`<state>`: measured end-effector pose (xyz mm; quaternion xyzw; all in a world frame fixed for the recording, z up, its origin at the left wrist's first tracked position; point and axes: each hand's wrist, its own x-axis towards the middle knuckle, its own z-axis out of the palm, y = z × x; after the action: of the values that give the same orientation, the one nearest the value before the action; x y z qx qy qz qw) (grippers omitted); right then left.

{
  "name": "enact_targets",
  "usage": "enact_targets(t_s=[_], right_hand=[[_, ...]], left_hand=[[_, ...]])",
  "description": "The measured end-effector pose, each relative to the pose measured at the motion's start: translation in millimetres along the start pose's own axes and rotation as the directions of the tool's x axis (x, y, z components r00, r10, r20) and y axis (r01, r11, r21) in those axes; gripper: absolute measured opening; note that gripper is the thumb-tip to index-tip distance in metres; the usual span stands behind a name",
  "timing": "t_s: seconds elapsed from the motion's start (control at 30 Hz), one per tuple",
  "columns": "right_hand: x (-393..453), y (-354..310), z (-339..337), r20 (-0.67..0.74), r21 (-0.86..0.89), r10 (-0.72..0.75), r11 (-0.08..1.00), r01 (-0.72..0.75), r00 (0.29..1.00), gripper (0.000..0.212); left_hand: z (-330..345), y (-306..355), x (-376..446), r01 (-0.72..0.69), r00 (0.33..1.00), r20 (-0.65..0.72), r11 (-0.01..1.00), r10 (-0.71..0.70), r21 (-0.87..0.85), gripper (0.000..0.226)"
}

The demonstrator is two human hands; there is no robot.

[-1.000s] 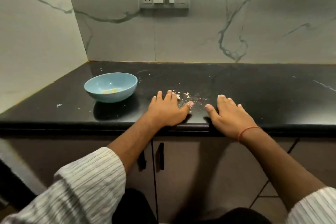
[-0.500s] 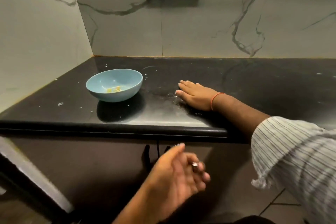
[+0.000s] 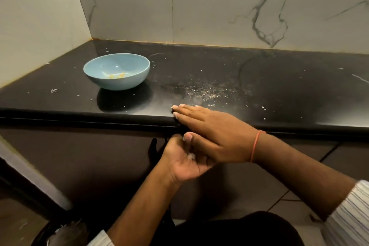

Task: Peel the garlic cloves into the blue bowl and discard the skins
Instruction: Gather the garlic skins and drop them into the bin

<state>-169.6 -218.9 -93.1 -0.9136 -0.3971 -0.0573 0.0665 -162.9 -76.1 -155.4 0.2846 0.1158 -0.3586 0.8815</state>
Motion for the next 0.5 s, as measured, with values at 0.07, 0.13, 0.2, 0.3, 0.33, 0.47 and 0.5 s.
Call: enact_targets(t_s=[0.07, 0.13, 0.2, 0.3, 0.33, 0.47, 0.5], right_hand=[[-11, -6, 8, -0.056, 0.008, -0.038, 0.999, 0.039, 0.998, 0.063], [-21, -16, 21, -0.113, 0.058, -0.075, 0.995, 0.082, 0.991, 0.057], [-31, -30, 42, -0.149, 0.180, -0.068, 0.979, 0.094, 0.987, 0.052], [-43, -50, 70, -0.300, 0.477, 0.105, 0.877, 0.053, 0.948, 0.046], [-44, -57, 78, -0.357, 0.586, 0.196, 0.809, 0.055, 0.914, 0.044], [-36, -95, 112, -0.395, 0.834, 0.508, 0.547, 0.067, 0.766, 0.045], [-28, -110, 123, -0.363, 0.872, 0.555, 0.485, 0.063, 0.749, 0.046]], left_hand=[[-3, -4, -2, -0.005, 0.999, -0.036, 1.000, 0.006, 0.007, 0.035], [-10, -9, -2, -0.047, 0.998, -0.037, 0.999, 0.046, -0.027, 0.035], [-19, -14, -5, -0.052, 0.999, 0.003, 0.988, 0.053, -0.147, 0.035], [-33, -25, -14, -0.006, 1.000, 0.027, 0.979, 0.012, -0.205, 0.035], [-40, -30, -21, -0.001, 1.000, 0.025, 0.983, 0.006, -0.181, 0.043], [-80, -46, -43, -0.144, 0.989, -0.064, 0.944, 0.131, -0.297, 0.059], [-90, -47, -52, -0.210, 0.977, -0.099, 0.917, 0.187, -0.339, 0.059]])
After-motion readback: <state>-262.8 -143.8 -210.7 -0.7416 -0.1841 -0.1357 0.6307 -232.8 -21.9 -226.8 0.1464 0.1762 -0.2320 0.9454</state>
